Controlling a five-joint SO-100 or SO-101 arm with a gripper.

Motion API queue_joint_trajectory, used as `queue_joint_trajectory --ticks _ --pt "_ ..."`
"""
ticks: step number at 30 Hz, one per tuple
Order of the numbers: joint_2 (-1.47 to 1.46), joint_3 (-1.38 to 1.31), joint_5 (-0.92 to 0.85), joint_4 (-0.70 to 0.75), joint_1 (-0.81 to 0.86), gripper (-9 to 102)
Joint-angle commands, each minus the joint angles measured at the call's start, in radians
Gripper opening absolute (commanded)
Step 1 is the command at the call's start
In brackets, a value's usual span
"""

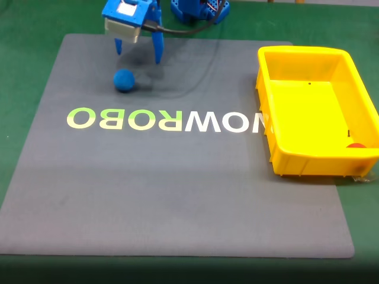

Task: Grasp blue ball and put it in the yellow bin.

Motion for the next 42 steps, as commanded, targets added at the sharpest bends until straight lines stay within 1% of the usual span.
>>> queue_joint_trajectory --ticks 1,15,27,31,34,37,42 --pt "-0.044 -0.114 0.012 -0.028 0.021 32" --pt "-0.344 -0.321 0.003 -0.089 0.037 32" --pt "-0.439 -0.367 0.046 -0.103 -0.012 30" --pt "-0.446 -0.367 0.049 -0.103 -0.018 22" --pt "-0.451 -0.367 0.054 -0.103 -0.023 10" --pt "-0.456 -0.367 0.057 -0.098 -0.025 0" --pt "-0.462 -0.364 0.064 -0.097 -0.021 0"
